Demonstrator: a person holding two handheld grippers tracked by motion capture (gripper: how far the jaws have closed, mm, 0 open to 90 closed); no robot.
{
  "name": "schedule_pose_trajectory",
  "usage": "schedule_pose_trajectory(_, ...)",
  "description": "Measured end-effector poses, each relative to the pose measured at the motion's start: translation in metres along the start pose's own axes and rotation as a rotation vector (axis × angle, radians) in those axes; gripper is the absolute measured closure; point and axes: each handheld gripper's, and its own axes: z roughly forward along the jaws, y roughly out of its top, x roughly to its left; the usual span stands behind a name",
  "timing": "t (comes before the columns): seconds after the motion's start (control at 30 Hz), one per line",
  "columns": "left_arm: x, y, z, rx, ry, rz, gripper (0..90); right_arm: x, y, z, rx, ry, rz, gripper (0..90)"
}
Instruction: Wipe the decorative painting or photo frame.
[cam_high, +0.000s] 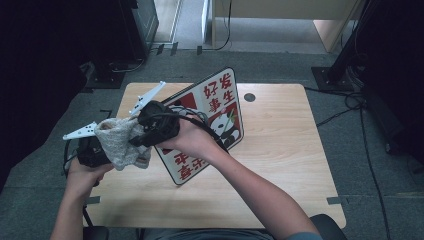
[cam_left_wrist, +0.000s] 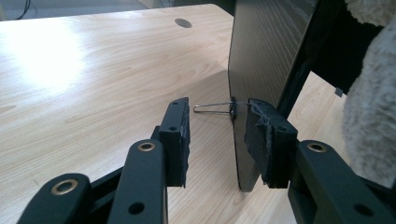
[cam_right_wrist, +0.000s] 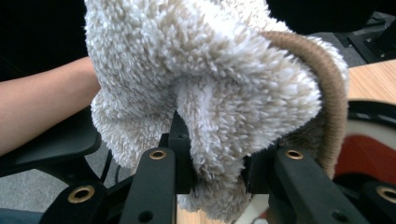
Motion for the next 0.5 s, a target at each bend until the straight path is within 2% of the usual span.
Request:
schedule_pose_trajectory(0.27,0.001,0.0,-0.002,-0.001,0.002,0.003,60.7,0.006,0.01,0.011,0.0,0.016,-0.039,70.0)
schedule_pose_trajectory(0.5,0.002,-0.001,-0.002,-0.009,0.003,-0.005,60.8,-0.004,0.006,0.014,0.008,0.004,-0.019,70.0)
